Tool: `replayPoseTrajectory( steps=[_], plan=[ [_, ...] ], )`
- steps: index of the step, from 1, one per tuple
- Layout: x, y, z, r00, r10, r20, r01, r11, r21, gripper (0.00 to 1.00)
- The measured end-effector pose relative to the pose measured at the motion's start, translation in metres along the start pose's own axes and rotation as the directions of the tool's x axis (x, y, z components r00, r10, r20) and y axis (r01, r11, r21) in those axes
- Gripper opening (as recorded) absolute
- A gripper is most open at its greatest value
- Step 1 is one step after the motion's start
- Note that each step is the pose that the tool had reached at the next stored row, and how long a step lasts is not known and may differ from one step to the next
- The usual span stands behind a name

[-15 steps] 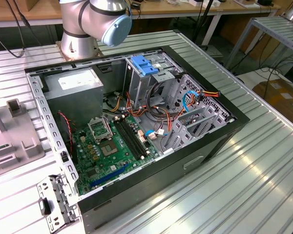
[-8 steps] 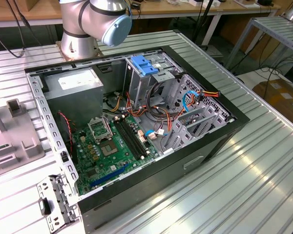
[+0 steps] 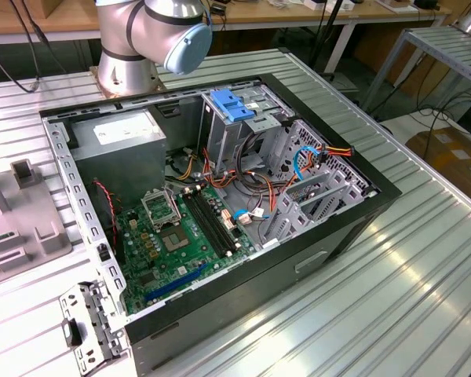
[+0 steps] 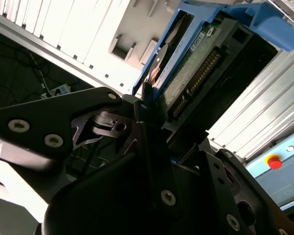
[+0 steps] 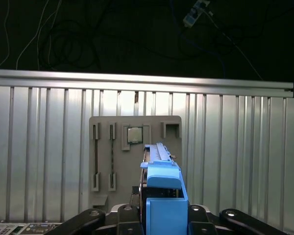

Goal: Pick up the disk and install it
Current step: 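Pick up the disk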

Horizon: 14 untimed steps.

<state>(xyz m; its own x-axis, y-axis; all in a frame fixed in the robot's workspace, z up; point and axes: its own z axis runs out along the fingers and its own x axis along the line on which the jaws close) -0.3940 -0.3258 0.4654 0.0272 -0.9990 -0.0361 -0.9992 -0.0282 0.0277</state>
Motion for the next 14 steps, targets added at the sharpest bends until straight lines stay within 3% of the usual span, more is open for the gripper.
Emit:
replayPoseTrajectory(
  steps=[14],
  plan=[
    [0.0005, -0.0055, 0.0003, 1.0, 0.0, 0.0, 0.0, 1.0, 0.0001, 0.36]
  ],
)
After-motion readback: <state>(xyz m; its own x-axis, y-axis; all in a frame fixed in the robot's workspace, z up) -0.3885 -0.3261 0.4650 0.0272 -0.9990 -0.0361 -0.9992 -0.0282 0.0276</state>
